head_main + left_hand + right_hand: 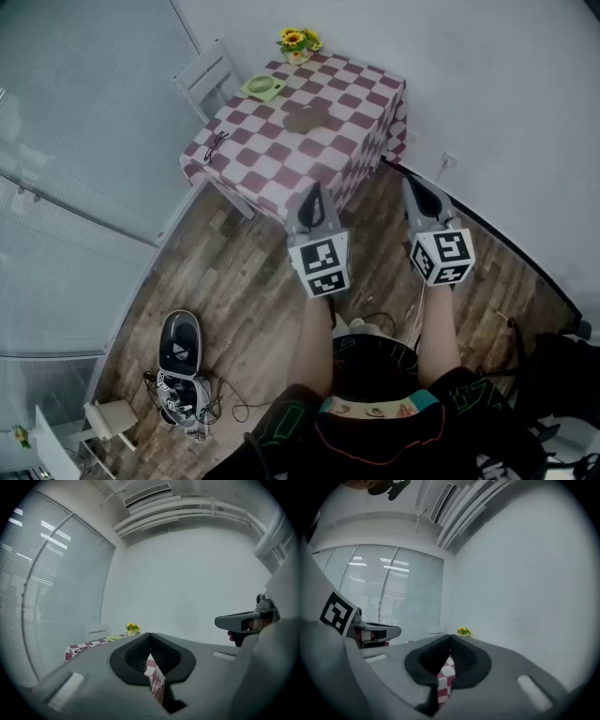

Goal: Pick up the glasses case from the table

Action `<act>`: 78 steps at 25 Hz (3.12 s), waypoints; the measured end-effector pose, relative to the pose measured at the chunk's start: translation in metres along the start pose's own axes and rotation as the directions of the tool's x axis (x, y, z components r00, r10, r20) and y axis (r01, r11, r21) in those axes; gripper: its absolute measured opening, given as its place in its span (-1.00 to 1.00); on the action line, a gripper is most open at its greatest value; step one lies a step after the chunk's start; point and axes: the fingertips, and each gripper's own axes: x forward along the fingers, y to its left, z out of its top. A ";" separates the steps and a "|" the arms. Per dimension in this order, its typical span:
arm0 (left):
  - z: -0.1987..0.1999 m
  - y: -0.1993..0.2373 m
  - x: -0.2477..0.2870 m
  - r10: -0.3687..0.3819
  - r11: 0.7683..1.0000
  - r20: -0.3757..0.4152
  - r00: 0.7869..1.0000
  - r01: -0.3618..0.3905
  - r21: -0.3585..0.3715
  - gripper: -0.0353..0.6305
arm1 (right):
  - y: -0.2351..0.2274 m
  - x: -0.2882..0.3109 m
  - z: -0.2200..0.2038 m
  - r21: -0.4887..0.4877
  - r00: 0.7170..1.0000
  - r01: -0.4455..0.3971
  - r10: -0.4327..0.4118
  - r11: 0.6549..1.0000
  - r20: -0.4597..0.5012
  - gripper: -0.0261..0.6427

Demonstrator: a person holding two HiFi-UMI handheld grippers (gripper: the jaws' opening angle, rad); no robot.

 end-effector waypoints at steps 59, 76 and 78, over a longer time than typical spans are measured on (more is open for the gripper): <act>-0.072 -0.050 0.221 -0.155 0.988 -0.194 0.969 0.154 -0.022 -0.87 | -0.149 0.141 -0.070 0.248 0.994 0.077 -0.056 0.966 -0.090 -0.91; -0.115 0.033 0.339 -0.046 0.998 -0.304 0.952 0.032 -0.052 -0.87 | -0.165 0.294 -0.097 0.268 0.984 0.027 0.022 0.963 -0.178 -0.91; -0.111 0.047 0.351 -0.022 0.998 -0.295 0.955 0.004 -0.062 -0.87 | -0.165 0.312 -0.089 0.250 0.984 0.007 0.037 0.968 -0.174 -0.91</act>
